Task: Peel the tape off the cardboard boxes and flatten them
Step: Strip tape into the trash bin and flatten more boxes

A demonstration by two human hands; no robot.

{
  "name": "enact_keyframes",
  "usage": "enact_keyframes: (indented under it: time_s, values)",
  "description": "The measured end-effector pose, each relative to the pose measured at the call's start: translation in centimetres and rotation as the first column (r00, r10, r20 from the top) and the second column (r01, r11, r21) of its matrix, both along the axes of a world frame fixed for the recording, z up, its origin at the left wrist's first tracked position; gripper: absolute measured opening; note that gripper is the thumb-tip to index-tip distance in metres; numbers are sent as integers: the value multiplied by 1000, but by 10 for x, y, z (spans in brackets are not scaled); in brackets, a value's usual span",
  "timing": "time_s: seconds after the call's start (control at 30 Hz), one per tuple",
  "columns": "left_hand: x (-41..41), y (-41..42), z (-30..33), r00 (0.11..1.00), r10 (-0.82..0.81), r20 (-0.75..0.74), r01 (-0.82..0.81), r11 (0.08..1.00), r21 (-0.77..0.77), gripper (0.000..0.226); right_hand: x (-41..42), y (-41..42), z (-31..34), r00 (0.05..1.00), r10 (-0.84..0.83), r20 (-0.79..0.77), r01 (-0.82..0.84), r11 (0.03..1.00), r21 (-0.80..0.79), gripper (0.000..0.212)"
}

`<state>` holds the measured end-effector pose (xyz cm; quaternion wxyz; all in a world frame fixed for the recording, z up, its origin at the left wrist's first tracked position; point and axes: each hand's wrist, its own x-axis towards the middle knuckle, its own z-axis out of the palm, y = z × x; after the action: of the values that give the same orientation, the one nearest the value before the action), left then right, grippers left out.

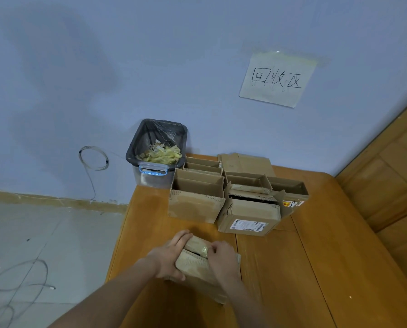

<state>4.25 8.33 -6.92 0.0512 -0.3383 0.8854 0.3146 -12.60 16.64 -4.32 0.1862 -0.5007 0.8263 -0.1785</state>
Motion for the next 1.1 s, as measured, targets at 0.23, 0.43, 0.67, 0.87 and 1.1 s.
enact_keyframes:
  time_s: [0.23, 0.43, 0.67, 0.87, 1.1]
  values:
    - [-2, 1, 4, 998, -19, 59, 21, 999, -36, 118, -16, 7, -1, 977, 193, -86, -203, 970, -135, 38]
    - [-15, 7, 4, 954, -139, 266, 231, 906, -354, 109, -13, 14, -13, 721, 647, -249, -642, 758, 109, 58]
    - [-13, 12, -3, 951, -108, 289, 196, 934, -298, 112, -19, 29, -21, 592, 643, -486, -641, 741, 198, 55]
    - [-6, 21, -8, 918, -129, 375, 235, 939, -251, 107, -26, 45, -17, 597, 696, -398, -653, 710, 263, 51]
    - [-11, 14, 11, 921, -144, 362, 255, 925, -282, 107, -49, 51, -25, 680, 666, -307, -657, 739, 147, 55]
